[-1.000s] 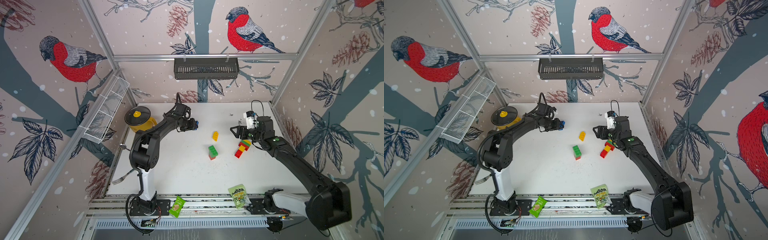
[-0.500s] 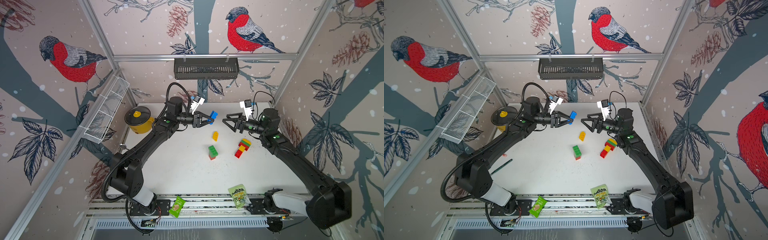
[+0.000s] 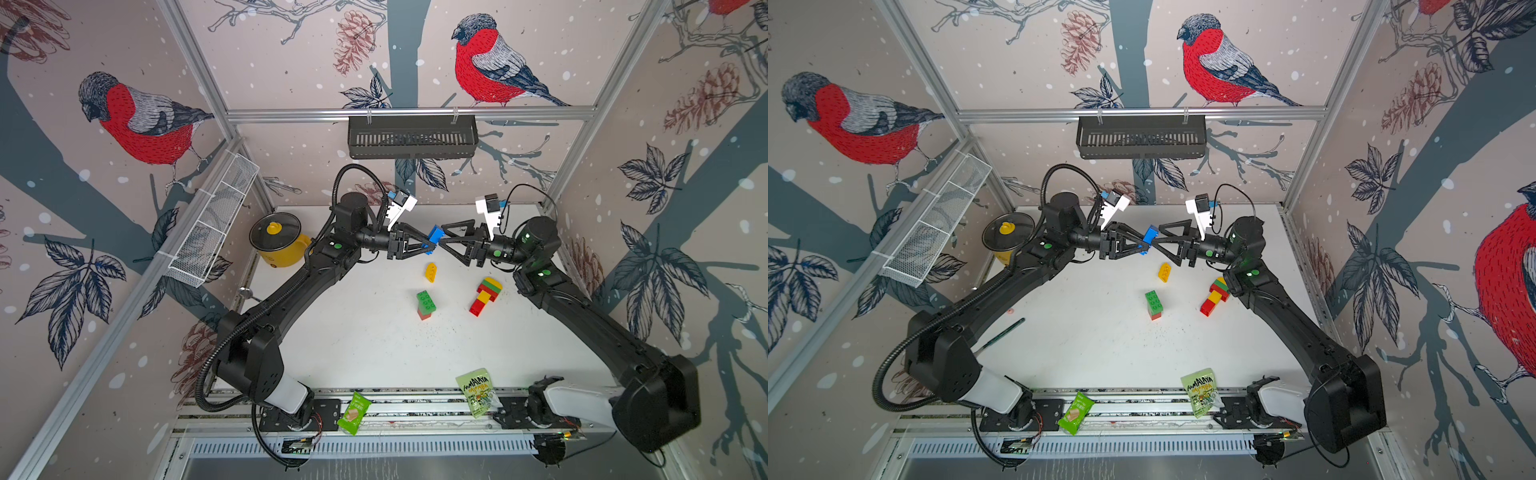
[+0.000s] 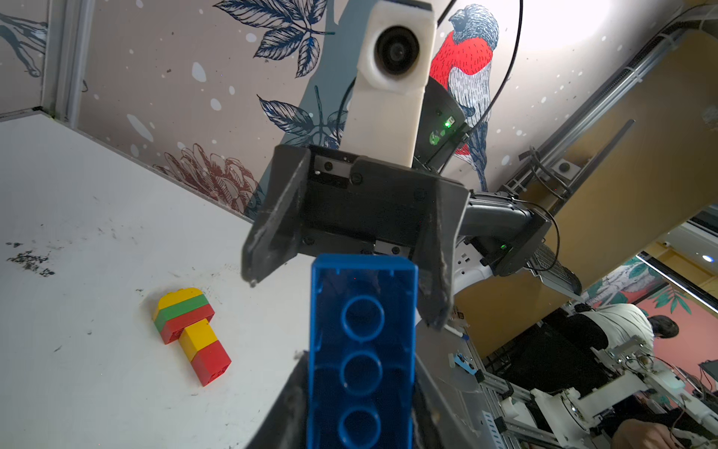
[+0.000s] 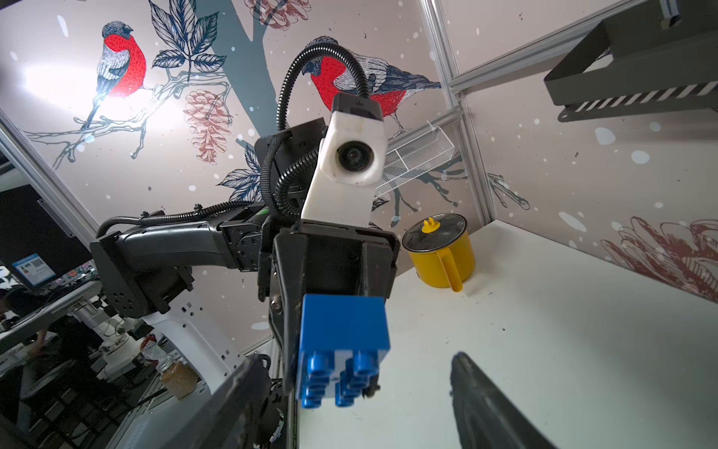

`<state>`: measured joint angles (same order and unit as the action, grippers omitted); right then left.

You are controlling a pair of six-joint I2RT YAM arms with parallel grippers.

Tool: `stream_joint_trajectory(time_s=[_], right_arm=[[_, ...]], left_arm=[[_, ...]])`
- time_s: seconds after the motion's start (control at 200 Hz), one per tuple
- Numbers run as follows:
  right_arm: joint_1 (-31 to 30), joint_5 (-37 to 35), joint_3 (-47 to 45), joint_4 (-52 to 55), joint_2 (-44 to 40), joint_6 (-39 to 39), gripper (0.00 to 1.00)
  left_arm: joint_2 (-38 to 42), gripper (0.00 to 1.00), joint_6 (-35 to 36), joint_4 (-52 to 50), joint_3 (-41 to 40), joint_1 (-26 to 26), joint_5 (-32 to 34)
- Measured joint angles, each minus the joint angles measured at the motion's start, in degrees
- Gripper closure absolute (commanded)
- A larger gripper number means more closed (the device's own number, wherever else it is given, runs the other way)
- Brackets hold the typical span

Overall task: Assemble an ice cream with lego
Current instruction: Place the lego brick at the center of the board.

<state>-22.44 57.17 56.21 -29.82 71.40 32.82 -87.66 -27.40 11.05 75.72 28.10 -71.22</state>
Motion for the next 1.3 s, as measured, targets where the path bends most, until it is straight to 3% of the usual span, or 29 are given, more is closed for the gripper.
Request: stream_joint_trajectory(time_s=[0.22, 0.575, 0.871, 1.301], right_arm=[[-1.8, 0.8, 1.6, -1.9, 2.2, 0.2, 0.38], [-3.0, 0.1, 1.1, -3.1, 1.9, 1.7, 0.48], [-2.0, -1.1, -0.3, -6.0, 1.0, 4.5, 0.49], [-2.4, -2.8, 0.3, -5.8, 1.0, 4.5, 0.65]], left_arm=[[0.1, 0.63, 0.3, 0.2, 0.5, 0.1, -0.7], [-1.0, 0.63, 1.1, 0.1, 2.4, 0.2, -0.6], [-1.1, 0.63, 3.6, -1.5, 2.3, 0.2, -0.6], [-1.4, 0.61, 4.9, -1.5, 2.8, 0.2, -0.7]])
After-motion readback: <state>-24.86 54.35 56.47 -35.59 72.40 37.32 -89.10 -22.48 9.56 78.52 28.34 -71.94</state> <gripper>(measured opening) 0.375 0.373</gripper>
